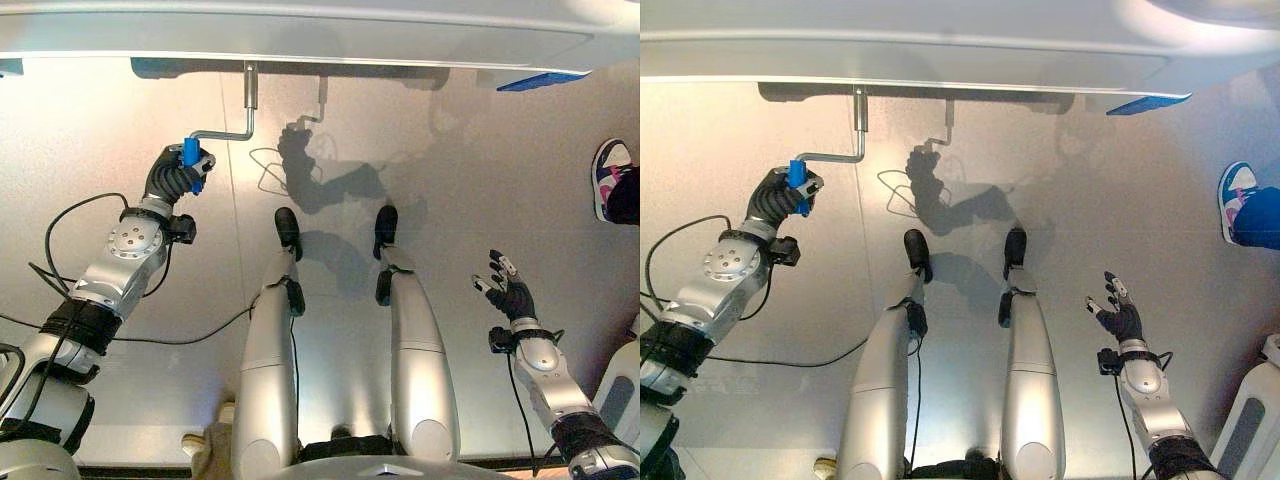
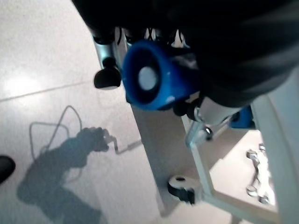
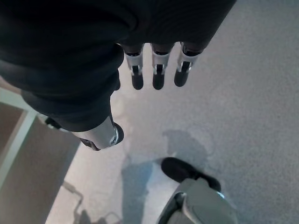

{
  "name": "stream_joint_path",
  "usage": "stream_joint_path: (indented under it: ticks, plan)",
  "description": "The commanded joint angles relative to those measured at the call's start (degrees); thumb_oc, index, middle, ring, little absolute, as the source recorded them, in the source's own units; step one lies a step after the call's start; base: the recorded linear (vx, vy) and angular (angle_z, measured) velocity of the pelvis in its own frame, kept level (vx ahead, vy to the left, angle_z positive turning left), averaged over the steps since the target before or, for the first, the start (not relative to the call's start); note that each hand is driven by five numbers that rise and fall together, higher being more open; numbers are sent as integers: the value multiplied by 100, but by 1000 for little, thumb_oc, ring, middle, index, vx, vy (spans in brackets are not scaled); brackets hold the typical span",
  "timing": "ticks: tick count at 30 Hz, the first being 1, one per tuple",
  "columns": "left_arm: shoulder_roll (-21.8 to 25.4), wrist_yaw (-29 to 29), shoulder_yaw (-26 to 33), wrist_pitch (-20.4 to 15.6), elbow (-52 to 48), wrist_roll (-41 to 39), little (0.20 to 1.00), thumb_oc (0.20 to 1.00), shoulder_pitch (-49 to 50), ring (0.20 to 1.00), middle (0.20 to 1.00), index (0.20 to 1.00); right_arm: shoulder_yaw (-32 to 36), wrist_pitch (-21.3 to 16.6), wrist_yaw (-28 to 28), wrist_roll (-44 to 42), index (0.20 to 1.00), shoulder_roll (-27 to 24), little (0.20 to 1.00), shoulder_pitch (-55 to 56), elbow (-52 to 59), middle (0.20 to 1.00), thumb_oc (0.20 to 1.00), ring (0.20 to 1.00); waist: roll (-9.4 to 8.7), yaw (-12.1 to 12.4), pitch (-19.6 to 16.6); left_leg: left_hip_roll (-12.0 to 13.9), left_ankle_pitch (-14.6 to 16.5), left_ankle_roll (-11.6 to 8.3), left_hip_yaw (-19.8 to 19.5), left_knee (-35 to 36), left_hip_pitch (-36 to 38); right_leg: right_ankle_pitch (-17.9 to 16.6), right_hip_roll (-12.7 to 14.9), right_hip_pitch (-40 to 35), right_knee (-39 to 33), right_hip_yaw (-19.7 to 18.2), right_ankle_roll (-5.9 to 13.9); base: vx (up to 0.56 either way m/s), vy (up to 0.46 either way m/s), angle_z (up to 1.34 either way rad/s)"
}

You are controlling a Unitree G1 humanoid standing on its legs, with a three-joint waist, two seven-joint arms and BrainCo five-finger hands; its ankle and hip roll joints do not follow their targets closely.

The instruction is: Raise the hospital bed

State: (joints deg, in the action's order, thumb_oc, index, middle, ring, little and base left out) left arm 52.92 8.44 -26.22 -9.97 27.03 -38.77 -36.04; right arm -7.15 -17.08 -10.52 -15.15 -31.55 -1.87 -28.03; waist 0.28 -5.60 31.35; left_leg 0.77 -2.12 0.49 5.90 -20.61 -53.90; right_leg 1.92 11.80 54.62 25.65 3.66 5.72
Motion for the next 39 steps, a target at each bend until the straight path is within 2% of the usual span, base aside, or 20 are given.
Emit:
stream_joint_path:
  ticks: [1,6,12,13,21,22,25,30,33,39]
  plan:
    - [1052,211,642,-243,1009,471,200,200,-902,200,200,200,195,-38,13,7,1000,-400,1000,650,246,1000,1000,1000,388,-64,-155,28,612,-274,-189,-561,86,-551,338,-363,-490,-10,583,0,0,0]
    - [1096,191,510,-120,1616,864,200,200,-1133,200,200,200,155,-66,72,-37,1000,-417,1000,597,283,1000,1000,1000,360,-69,-155,50,644,-255,-146,-592,42,-597,329,-336,-553,-30,613,18,34,-7]
    - [927,256,461,100,2237,1562,200,200,-1269,200,200,200,132,-97,88,-82,1000,-444,1000,658,440,1000,1000,1000,233,-178,-155,87,754,-225,-134,-809,-146,-589,277,-176,-504,-85,623,20,22,-7]
    - [896,297,408,186,2401,1956,200,200,-1332,200,200,200,133,-123,123,-101,1000,-452,1000,705,535,1000,1000,1000,160,-228,-155,116,805,-210,-140,-933,-243,-583,240,-105,-463,-98,620,18,-4,-3]
    - [502,339,234,409,2978,2622,200,200,-1617,200,200,200,210,-307,155,-300,1000,-511,1000,628,883,1000,1000,1000,-25,-301,-155,255,968,-167,-145,-1301,-516,-505,112,172,-283,-165,581,18,1,-8]
    - [369,386,126,519,3234,2878,200,200,-1796,200,200,200,249,-399,122,-415,1000,-538,1000,549,1089,1000,1000,1000,-75,-328,-155,301,1008,-156,-169,-1400,-599,-475,75,276,-211,-185,567,23,-12,-8]
    - [309,394,87,545,3337,2943,200,200,-1860,200,200,200,277,-421,141,-447,1000,-539,1000,567,1173,1000,1000,1000,-93,-329,-155,309,1031,-153,-176,-1459,-646,-457,55,313,-184,-202,554,9,-11,-3]
    - [-210,443,-146,721,3923,3228,200,200,-2263,200,200,200,163,-472,151,-577,1000,-500,1000,542,1297,1000,1000,1000,-266,-421,-155,400,1101,-142,-235,-1708,-884,-361,-49,537,-7,-205,501,1,-27,-5]
    - [-301,453,-195,739,3971,3290,200,200,-2336,200,200,200,152,-473,162,-584,1000,-505,1000,535,1295,1000,1000,1000,-286,-428,-155,411,1110,-141,-238,-1740,-925,-358,-63,569,15,-208,493,-2,-21,-4]
    - [-1295,566,-420,758,4069,3373,200,200,-2657,200,200,200,-44,-519,119,-725,1000,-453,1000,378,1233,1000,1000,1000,-406,-507,-155,449,1101,-153,-300,-1816,-1021,-299,-93,701,155,-179,461,-6,-27,-2]
